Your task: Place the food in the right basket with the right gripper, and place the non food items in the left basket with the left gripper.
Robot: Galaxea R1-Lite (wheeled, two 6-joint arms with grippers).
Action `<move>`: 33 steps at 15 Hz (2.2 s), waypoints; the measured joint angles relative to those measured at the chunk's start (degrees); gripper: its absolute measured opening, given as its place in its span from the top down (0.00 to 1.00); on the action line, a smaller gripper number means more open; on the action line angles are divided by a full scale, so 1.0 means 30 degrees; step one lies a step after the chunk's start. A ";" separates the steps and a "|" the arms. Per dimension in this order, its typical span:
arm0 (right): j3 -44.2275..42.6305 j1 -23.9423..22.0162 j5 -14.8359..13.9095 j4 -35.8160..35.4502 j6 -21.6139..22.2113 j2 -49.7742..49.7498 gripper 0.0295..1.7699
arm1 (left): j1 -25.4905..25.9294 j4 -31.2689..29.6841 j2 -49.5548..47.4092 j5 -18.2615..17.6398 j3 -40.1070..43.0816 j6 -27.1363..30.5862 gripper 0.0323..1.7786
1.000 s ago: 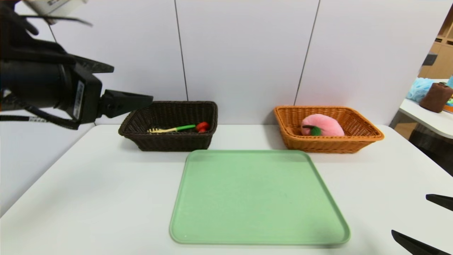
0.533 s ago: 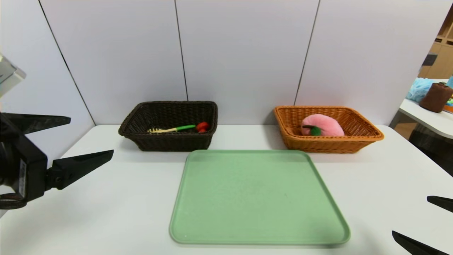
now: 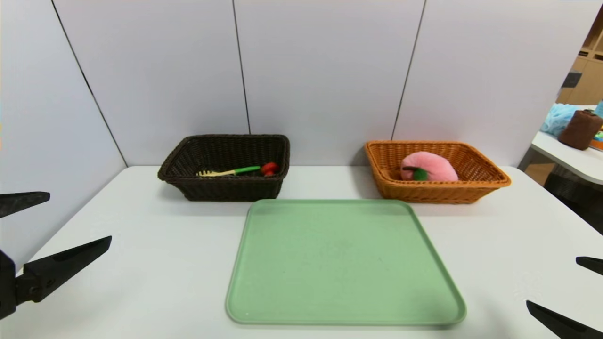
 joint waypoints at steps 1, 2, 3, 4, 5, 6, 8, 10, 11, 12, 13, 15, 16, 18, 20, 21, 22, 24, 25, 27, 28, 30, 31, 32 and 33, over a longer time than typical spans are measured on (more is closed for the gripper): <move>-0.0020 -0.0183 0.0008 0.0000 -0.0037 -0.0008 0.04 | 0.0240 -0.0223 -0.0398 -0.0024 0.0431 0.0020 0.05; -0.0020 -0.0349 0.0008 0.0000 -0.0028 -0.0008 0.04 | 0.0561 -0.0333 -0.0801 -0.0065 0.0821 0.0012 0.05; -0.0037 -0.0524 0.0024 0.0000 -0.0012 -0.0008 0.04 | 0.0890 -0.0378 -0.1158 -0.0073 0.1122 -0.0016 0.05; -0.0037 -0.0735 0.0016 -0.0008 0.0000 -0.0020 0.04 | 0.1170 -0.0378 -0.1499 -0.0081 0.1398 -0.0037 0.05; -0.0020 -0.1000 0.0008 -0.0008 0.0024 -0.0065 0.04 | 0.1406 -0.0386 -0.1873 -0.0081 0.1699 -0.0057 0.05; 0.0061 -0.1333 0.0016 -0.0008 0.0028 -0.0167 0.04 | 0.1609 -0.0378 -0.2243 -0.0093 0.2003 -0.0057 0.05; 0.0309 -0.2186 0.0024 0.0000 0.0081 -0.0532 0.04 | 0.1894 -0.0370 -0.3088 -0.0118 0.2893 -0.0093 0.05; 0.0455 -0.3133 0.0028 -0.0008 0.0219 -0.1040 0.04 | 0.2332 -0.0471 -0.3917 -0.0236 0.3840 -0.0293 0.05; 0.0504 -0.3491 0.0045 0.0000 0.0268 -0.1313 0.04 | 0.2686 -0.0634 -0.4320 -0.0439 0.4263 -0.0349 0.05; 0.0569 -0.3751 0.0045 0.0000 0.0301 -0.1573 0.04 | 0.3072 -0.0894 -0.4750 -0.0780 0.4657 -0.0504 0.05; 0.0658 -0.3970 0.0053 0.0008 0.0329 -0.1820 0.04 | 0.3352 -0.0996 -0.5136 -0.1101 0.4962 -0.0642 0.05; 0.0910 -0.4198 0.0073 0.0008 0.0553 -0.2446 0.04 | 0.3759 -0.1032 -0.6022 -0.1430 0.5652 -0.0780 0.05; 0.1057 -0.4299 0.0081 0.0037 0.0752 -0.2869 0.04 | 0.3999 -0.1032 -0.6481 -0.1475 0.5994 -0.0809 0.05; 0.1394 -0.4559 0.0065 0.0045 0.1085 -0.3751 0.04 | 0.4494 -0.1032 -0.7436 -0.1556 0.6672 -0.0902 0.05; 0.2048 -0.4852 0.0065 0.0053 0.1443 -0.4844 0.04 | 0.4953 -0.1012 -0.8493 -0.2052 0.7396 -0.1036 0.05; 0.2450 -0.4974 0.0073 0.0045 0.1516 -0.5421 0.04 | 0.5238 -0.0975 -0.8997 -0.2503 0.7717 -0.1073 0.05; 0.2820 -0.5100 0.0089 0.0053 0.1573 -0.5990 0.04 | 0.5461 -0.0955 -0.9484 -0.2779 0.7969 -0.1166 0.05; 0.3442 -0.5246 0.0154 0.0130 0.1560 -0.7083 0.04 | 0.5892 -0.0918 -1.0439 -0.2909 0.8574 -0.1361 0.05; 0.3747 -0.5262 0.0191 0.0154 0.1569 -0.7546 0.04 | 0.6156 -0.0918 -1.0890 -0.3027 0.8830 -0.1414 0.05; 0.4328 -0.5262 0.0240 0.0130 0.1552 -0.8387 0.04 | 0.6603 -0.0874 -1.1902 -0.3515 0.9338 -0.1495 0.05; 0.4466 -0.5262 0.0264 0.0191 0.1569 -0.8773 0.04 | 0.6721 -0.0857 -1.2288 -0.3698 0.9566 -0.1536 0.05; 0.4693 -0.5262 0.0321 0.0293 0.1573 -0.9407 0.04 | 0.6815 -0.0853 -1.2772 -0.3714 0.9761 -0.1719 0.05; 0.4767 -0.5254 0.0349 0.0293 0.1581 -0.9647 0.04 | 0.6823 -0.0853 -1.2938 -0.3714 0.9797 -0.1792 0.05; 0.4860 -0.5254 0.0386 0.0293 0.1605 -0.9895 0.04 | 0.6798 -0.0853 -1.3178 -0.3734 0.9878 -0.1816 0.05; 0.5059 -0.5246 0.0414 0.0321 0.1609 -1.0199 0.04 | 0.6778 -0.0821 -1.3527 -0.3755 1.0082 -0.1816 0.05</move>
